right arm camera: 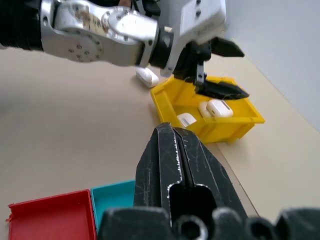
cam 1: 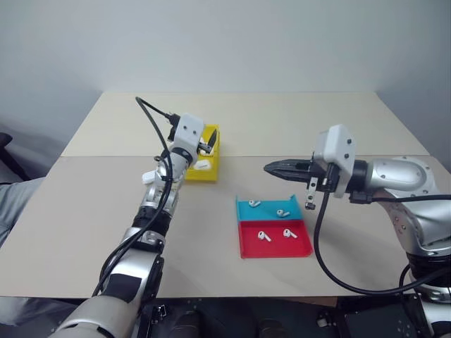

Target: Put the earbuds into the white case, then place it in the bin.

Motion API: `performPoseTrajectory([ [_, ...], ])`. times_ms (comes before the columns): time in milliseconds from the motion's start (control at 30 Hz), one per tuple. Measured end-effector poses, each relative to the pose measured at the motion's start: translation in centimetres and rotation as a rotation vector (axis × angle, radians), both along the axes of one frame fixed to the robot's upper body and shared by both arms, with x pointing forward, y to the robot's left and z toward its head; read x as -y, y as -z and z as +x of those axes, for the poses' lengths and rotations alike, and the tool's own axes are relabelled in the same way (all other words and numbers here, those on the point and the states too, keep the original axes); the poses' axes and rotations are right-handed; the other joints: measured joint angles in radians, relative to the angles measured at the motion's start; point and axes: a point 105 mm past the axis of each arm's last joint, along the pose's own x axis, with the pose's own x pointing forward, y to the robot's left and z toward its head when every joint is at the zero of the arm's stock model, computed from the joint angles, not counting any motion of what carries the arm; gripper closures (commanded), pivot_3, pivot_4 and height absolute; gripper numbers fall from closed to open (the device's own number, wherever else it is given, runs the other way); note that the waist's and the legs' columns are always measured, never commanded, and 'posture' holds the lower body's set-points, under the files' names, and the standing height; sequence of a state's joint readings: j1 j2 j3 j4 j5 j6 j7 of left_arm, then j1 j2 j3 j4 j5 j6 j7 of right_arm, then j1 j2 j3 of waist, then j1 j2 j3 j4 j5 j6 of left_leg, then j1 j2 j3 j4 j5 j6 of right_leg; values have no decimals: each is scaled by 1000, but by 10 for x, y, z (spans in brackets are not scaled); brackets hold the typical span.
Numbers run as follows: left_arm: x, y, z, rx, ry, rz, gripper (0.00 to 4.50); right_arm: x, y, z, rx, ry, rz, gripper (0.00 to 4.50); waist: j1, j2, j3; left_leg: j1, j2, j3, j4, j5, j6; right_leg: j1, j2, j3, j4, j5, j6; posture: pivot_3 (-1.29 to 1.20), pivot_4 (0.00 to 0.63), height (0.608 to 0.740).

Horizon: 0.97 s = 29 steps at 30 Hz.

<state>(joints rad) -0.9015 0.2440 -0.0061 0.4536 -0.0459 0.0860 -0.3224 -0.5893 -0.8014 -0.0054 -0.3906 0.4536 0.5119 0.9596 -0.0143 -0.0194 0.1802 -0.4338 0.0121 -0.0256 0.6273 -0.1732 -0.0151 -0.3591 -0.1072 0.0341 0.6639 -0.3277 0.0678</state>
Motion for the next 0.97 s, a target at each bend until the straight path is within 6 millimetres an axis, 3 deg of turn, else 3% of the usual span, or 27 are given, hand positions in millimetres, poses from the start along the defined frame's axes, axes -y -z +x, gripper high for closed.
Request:
performPoseTrajectory([
  [133,-5,-5,-39,-29,262,-82,33,11,16,-3,-26,9,-51,4500,-4,0,0,0,1,0,0,0,-1,0,0,0,0,0,0,0,150,740],
  [300,-31,16,-86,-183,450,8,33,42,23,-13,-8,20,-75,4500,-2,0,0,3,1,0,0,0,0,3,0,1,0,0,0,0,150,740],
  [533,-77,52,-136,-382,481,168,33,97,35,-29,-9,55,-180,4500,0,0,0,7,2,1,0,0,0,6,0,1,0,0,0,0,150,740],
  [700,-96,67,-172,-485,526,258,33,127,46,-35,-49,87,-271,4500,-5,1,0,10,2,3,-2,-1,1,7,0,4,0,-1,-1,0,150,740],
  [967,-93,55,-189,-463,573,237,33,135,52,-38,-26,91,-308,4500,0,1,0,10,3,3,-2,-1,1,7,0,4,0,-1,-1,0,150,740],
])
